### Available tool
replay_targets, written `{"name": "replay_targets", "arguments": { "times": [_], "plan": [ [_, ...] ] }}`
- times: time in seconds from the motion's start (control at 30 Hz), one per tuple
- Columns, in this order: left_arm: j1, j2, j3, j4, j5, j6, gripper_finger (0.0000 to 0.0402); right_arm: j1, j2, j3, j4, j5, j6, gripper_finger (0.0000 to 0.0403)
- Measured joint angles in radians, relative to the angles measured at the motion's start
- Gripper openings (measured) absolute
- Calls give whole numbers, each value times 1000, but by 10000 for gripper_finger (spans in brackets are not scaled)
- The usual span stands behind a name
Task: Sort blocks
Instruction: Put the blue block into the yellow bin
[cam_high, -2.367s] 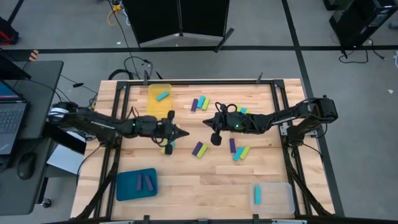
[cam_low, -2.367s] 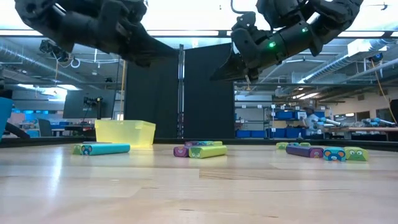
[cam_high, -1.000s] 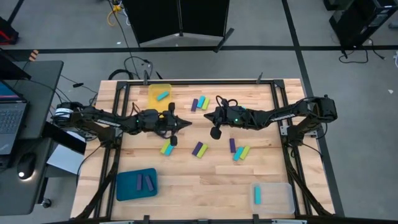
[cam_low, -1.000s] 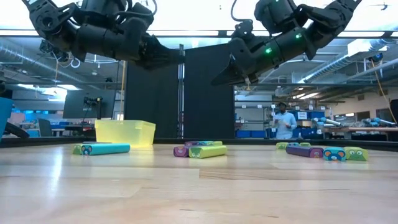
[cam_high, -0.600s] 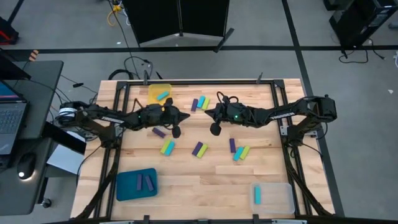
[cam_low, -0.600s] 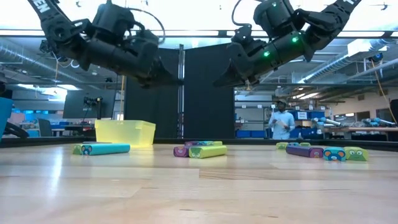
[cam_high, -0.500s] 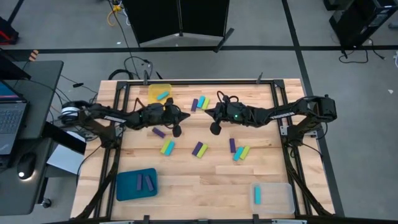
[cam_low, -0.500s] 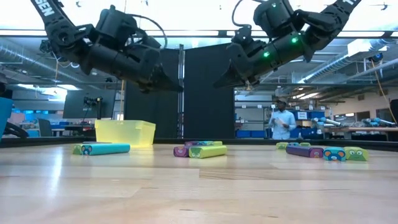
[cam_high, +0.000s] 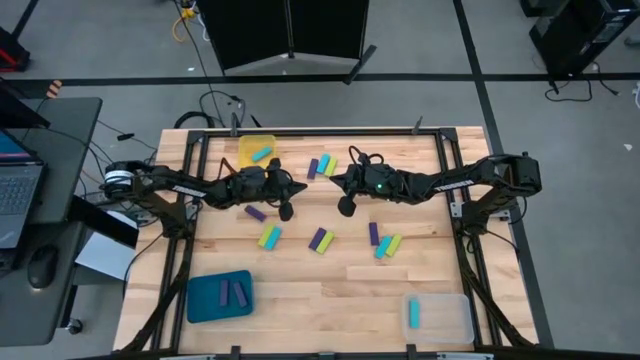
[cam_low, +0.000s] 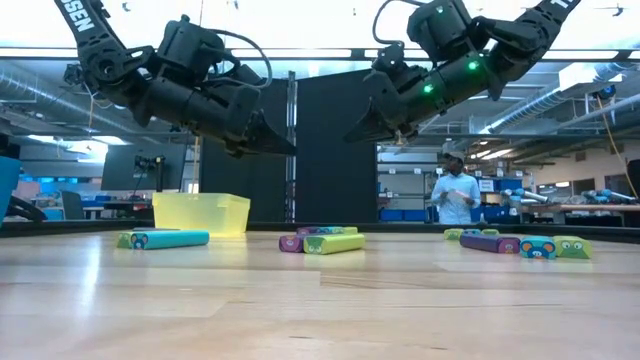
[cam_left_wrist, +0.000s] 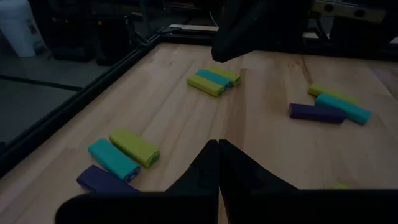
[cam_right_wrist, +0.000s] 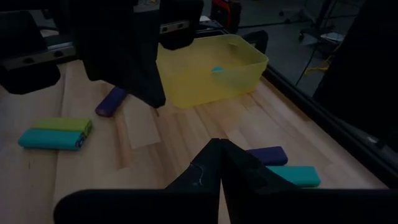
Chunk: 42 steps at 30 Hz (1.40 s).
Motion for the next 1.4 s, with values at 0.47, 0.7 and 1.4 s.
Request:
{"name": "replay_targets", "arguments": {
  "times": [0.47,0.7,1.4],
  "plan": [
    [0,0,0,-1,16,0,10,0,0,0,0,0,0,21],
    [0,0,0,-1,17,0,10,0,0,0,0,0,0,21],
    [0,0,13,-4,17,0,10,-11,1,0,-6,0,16,21]
  ]
}}
